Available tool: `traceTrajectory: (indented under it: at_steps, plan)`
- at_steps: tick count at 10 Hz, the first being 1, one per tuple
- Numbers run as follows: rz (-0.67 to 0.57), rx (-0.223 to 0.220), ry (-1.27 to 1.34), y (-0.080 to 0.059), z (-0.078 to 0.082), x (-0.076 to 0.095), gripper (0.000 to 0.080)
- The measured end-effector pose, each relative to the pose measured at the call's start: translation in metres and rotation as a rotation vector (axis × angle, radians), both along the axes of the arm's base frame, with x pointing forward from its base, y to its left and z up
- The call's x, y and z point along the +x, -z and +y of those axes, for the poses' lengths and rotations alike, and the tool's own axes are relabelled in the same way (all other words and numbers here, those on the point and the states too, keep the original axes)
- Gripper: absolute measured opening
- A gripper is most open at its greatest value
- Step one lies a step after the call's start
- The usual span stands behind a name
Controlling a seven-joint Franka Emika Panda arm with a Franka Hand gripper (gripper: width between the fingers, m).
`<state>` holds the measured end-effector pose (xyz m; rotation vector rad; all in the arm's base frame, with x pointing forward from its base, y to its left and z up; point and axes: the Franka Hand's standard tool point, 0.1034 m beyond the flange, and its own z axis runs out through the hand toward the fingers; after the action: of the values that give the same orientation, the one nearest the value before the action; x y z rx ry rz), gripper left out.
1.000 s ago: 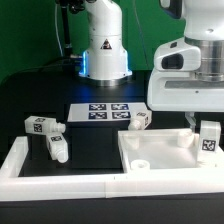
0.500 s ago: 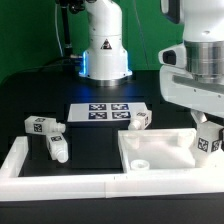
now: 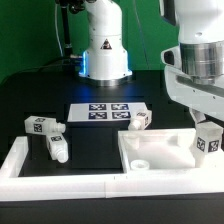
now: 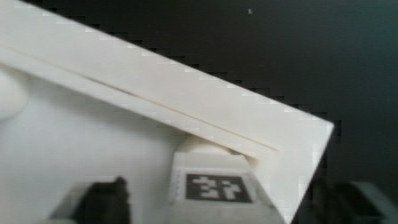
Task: Assemble one leg
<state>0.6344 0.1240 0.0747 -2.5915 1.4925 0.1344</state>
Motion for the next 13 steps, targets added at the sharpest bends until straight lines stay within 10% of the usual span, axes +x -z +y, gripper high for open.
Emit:
traceTrajectory:
  at_steps: [7,10,13]
  plan:
    - [-0.107,-0.056,-0.919,-0.003,-0.007,0.000,0.0649]
    - [-0.224,-0.157,-1.315,-0.004,-0.013,0.014,0.0649]
    - [-0.212,-0.151,-1.185,-0.003,-0.012,0.014,0.0383]
